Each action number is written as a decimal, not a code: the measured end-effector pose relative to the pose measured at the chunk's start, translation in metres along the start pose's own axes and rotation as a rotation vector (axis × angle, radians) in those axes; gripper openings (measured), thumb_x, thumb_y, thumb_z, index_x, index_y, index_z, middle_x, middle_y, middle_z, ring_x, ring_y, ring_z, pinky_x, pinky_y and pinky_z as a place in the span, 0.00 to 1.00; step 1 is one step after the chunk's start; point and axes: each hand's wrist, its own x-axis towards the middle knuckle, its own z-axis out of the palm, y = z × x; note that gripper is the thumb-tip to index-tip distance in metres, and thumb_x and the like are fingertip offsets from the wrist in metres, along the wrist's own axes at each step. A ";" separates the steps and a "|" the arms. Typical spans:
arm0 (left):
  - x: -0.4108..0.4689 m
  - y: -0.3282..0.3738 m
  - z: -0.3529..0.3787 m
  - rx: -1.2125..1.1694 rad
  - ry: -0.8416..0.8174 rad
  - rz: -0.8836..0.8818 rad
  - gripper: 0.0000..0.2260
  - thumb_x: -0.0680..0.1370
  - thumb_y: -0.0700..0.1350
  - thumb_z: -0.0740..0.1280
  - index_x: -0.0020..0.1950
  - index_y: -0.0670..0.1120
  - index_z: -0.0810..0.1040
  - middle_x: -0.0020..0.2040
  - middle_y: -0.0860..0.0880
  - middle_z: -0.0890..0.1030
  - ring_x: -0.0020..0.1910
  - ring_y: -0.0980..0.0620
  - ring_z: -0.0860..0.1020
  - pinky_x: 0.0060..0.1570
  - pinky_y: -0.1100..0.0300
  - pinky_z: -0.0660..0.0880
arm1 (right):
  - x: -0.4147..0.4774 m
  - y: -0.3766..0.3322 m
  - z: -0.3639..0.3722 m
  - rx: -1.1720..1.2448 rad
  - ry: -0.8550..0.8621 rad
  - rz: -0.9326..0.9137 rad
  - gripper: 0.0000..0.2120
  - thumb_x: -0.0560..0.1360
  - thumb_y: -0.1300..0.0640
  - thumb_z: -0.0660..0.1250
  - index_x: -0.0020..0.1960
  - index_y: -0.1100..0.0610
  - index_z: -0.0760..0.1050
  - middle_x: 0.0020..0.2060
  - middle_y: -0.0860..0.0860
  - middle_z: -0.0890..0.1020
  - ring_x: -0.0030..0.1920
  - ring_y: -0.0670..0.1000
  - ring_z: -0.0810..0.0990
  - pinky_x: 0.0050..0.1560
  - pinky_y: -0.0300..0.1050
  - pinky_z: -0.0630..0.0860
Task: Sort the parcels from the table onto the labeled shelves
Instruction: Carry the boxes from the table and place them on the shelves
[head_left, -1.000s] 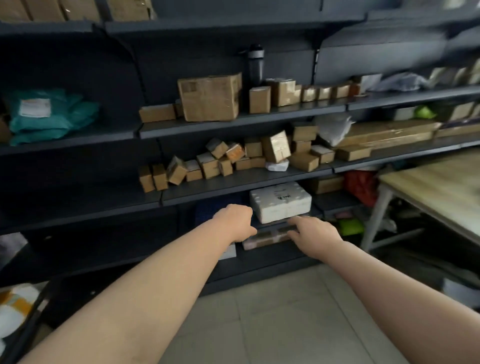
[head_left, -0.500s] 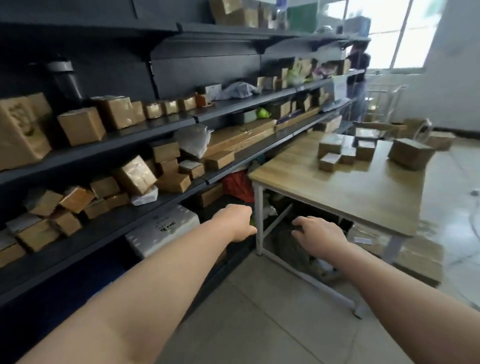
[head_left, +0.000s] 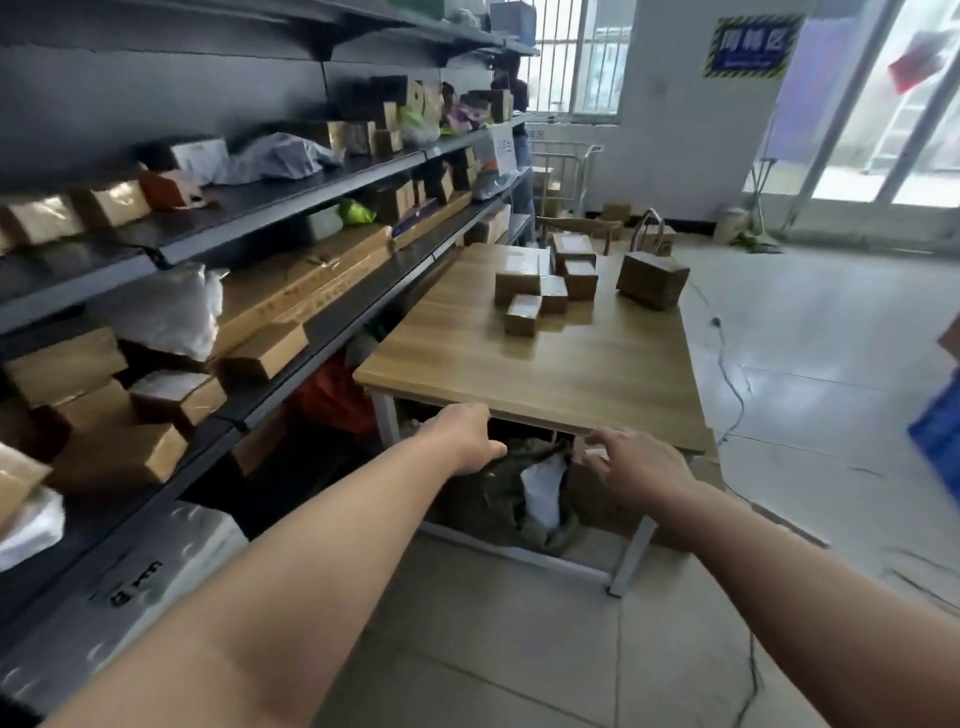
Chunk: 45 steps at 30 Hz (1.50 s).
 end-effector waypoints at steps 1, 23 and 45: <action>0.009 0.002 0.000 0.004 -0.009 0.011 0.24 0.78 0.56 0.66 0.70 0.47 0.69 0.67 0.45 0.73 0.63 0.44 0.73 0.59 0.50 0.73 | 0.004 0.005 0.001 -0.001 -0.006 0.023 0.17 0.78 0.43 0.56 0.64 0.46 0.72 0.61 0.50 0.78 0.59 0.55 0.77 0.51 0.50 0.74; 0.192 0.262 0.028 0.018 -0.055 0.166 0.25 0.81 0.51 0.64 0.74 0.42 0.65 0.73 0.42 0.67 0.71 0.44 0.66 0.66 0.54 0.64 | 0.119 0.268 -0.042 0.148 -0.015 0.232 0.19 0.79 0.45 0.59 0.68 0.48 0.69 0.65 0.51 0.75 0.63 0.54 0.74 0.57 0.52 0.72; 0.407 0.385 0.031 -0.034 -0.074 0.139 0.24 0.82 0.50 0.62 0.76 0.43 0.63 0.75 0.43 0.65 0.73 0.44 0.64 0.67 0.55 0.63 | 0.294 0.426 -0.057 0.131 -0.003 0.243 0.18 0.80 0.46 0.58 0.69 0.47 0.68 0.66 0.49 0.74 0.64 0.53 0.73 0.58 0.50 0.69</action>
